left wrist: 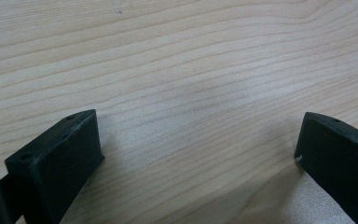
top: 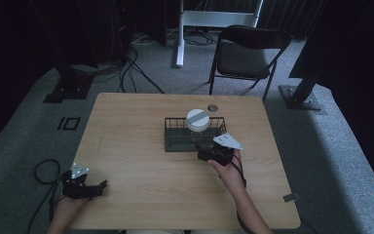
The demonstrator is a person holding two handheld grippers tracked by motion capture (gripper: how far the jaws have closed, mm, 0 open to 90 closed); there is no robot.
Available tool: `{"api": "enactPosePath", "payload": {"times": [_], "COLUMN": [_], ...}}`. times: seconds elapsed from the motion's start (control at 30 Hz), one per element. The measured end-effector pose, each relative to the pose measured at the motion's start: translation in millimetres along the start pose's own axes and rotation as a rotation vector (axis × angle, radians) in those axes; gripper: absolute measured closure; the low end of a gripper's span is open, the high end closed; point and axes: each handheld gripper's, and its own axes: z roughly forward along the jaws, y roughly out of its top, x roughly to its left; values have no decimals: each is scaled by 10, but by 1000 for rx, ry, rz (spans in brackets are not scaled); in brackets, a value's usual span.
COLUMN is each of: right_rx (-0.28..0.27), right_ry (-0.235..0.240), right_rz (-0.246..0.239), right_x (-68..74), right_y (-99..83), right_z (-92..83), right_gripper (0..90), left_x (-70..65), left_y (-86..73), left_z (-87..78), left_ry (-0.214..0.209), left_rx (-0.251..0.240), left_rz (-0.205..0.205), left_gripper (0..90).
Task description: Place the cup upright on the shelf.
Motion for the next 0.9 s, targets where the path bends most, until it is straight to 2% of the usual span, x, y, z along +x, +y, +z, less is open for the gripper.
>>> {"api": "enactPosePath", "payload": {"times": [0.57, 0.9], "right_rx": [9, 10], "right_ry": [-22, -28], "right_rz": [-28, -22], "right_x": [-102, -178], "right_y": [-226, -332], "right_z": [-238, -355], "right_gripper": [118, 119], "left_x": [0, 0], "left_y": [0, 0], "left_z": [0, 0], "left_ry": [0, 0], "left_rx": [0, 0], "left_rz": [0, 0], "left_gripper": [6, 6]}}
